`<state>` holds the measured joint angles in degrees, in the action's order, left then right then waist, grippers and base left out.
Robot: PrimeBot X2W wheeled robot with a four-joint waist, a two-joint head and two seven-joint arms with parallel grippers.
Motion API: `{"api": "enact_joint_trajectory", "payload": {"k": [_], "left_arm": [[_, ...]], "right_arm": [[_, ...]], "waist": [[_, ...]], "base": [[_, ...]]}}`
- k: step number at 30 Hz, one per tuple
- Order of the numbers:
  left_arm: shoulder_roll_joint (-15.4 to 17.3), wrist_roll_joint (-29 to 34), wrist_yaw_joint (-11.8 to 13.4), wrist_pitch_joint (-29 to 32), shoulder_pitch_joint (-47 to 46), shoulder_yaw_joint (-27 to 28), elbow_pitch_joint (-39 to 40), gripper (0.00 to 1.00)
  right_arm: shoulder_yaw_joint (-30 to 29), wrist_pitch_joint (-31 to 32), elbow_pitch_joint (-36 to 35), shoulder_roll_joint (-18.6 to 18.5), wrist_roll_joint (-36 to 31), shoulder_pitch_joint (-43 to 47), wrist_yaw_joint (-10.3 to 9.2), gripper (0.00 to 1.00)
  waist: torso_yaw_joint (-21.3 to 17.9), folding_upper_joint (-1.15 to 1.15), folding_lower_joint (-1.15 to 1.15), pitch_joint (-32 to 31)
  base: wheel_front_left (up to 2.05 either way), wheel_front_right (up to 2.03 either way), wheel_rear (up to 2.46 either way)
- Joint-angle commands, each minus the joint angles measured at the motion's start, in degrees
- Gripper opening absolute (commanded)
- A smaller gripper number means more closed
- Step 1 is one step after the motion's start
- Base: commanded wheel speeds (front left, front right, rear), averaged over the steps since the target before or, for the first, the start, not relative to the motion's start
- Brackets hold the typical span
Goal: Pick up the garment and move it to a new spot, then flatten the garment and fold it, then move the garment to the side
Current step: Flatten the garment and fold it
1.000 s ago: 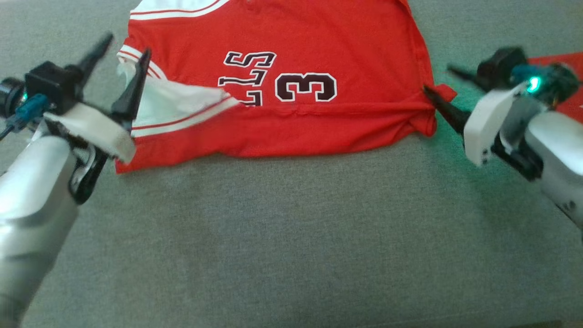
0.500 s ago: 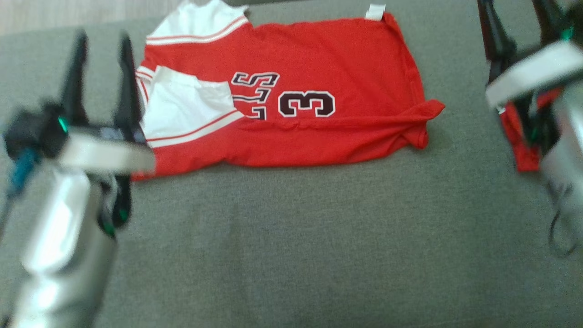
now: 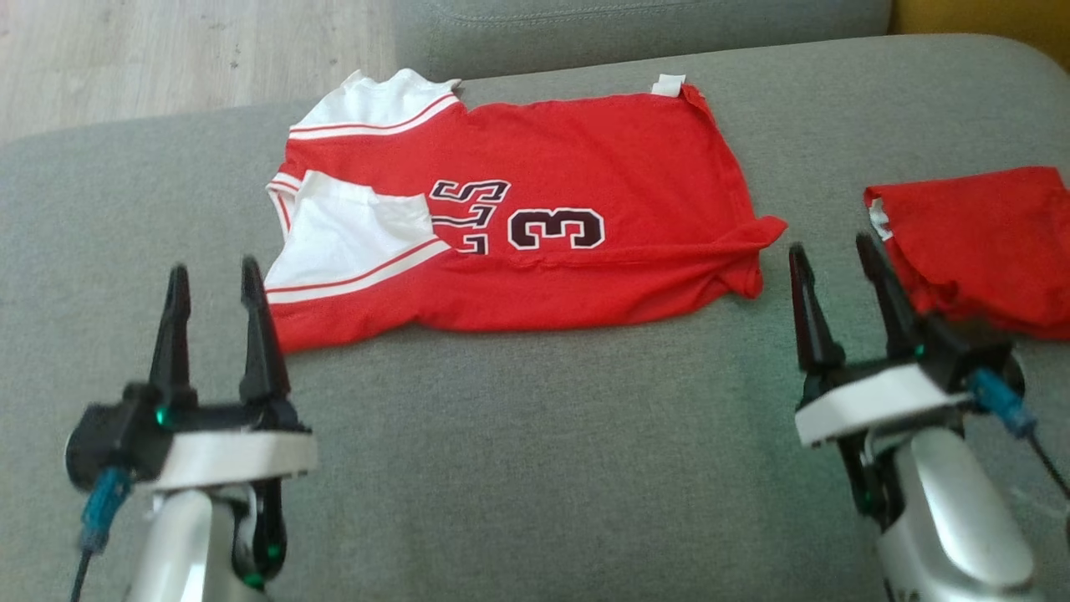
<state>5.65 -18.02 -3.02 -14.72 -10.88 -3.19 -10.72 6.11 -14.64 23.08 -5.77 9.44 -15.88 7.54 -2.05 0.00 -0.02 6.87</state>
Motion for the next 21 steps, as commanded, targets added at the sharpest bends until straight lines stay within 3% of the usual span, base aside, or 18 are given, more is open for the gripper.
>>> {"api": "enact_joint_trajectory", "payload": {"k": [1,6,14,21], "left_arm": [[0.2,1.3,-0.2,-0.3,-1.2,2.9,2.2,1.0],[-2.0,2.6,-1.2,-0.3,0.8,5.5,1.5,1.0],[-2.7,4.2,-2.0,-0.3,-1.5,6.8,-2.7,1.0],[-2.5,6.1,0.2,-0.3,-6.4,6.4,-15.6,1.0]], "right_arm": [[0.4,-0.4,-2.2,0.7,-0.5,0.0,-0.05,1.0],[-0.8,-0.4,-3.4,2.0,-1.6,1.7,-0.05,1.0],[-0.1,-0.4,-4.3,2.7,-2.6,1.2,-0.05,1.0],[-0.5,-0.4,-5.2,2.8,-2.7,0.4,-0.05,1.0]], "waist": [[-0.1,0.0,0.02,0.0],[-0.4,0.0,0.02,0.4],[-1.3,0.0,0.02,1.9],[-1.9,0.0,0.02,4.1]], "base": [[0.0,0.0,0.0],[0.0,0.0,0.0],[0.0,0.0,0.0],[0.0,0.0,0.0]]}}
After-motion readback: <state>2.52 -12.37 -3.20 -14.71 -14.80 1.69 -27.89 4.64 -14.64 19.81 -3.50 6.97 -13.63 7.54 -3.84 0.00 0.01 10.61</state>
